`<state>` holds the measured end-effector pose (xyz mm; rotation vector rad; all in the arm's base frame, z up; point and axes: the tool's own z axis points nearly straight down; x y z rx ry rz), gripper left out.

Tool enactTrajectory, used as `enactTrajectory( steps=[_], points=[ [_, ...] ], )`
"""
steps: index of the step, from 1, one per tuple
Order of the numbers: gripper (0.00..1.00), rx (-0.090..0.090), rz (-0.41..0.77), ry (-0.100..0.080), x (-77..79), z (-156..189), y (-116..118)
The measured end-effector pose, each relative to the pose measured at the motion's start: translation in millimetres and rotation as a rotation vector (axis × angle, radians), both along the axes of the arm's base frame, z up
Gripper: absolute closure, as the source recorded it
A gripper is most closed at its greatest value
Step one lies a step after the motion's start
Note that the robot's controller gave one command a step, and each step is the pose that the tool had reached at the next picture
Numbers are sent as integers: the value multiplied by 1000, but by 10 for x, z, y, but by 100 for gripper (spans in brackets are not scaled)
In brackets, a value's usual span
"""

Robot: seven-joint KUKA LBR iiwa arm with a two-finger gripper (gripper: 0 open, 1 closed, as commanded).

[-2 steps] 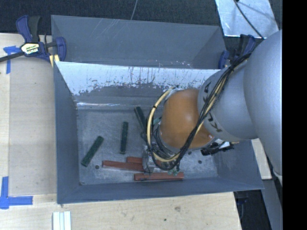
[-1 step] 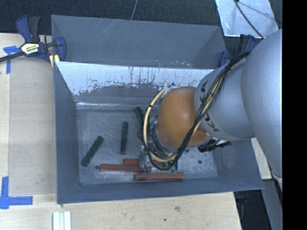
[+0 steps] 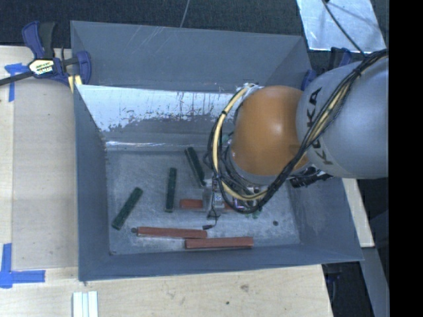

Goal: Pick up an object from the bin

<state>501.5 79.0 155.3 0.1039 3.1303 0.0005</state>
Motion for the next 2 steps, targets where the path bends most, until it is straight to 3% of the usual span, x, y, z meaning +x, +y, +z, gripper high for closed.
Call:
enactTrajectory(
  steps=[1, 2],
  points=[
    [100, 1, -13, 7, -47, -330, 171],
    [100, 0, 21, 8, 265, 805, 77]
  ],
)
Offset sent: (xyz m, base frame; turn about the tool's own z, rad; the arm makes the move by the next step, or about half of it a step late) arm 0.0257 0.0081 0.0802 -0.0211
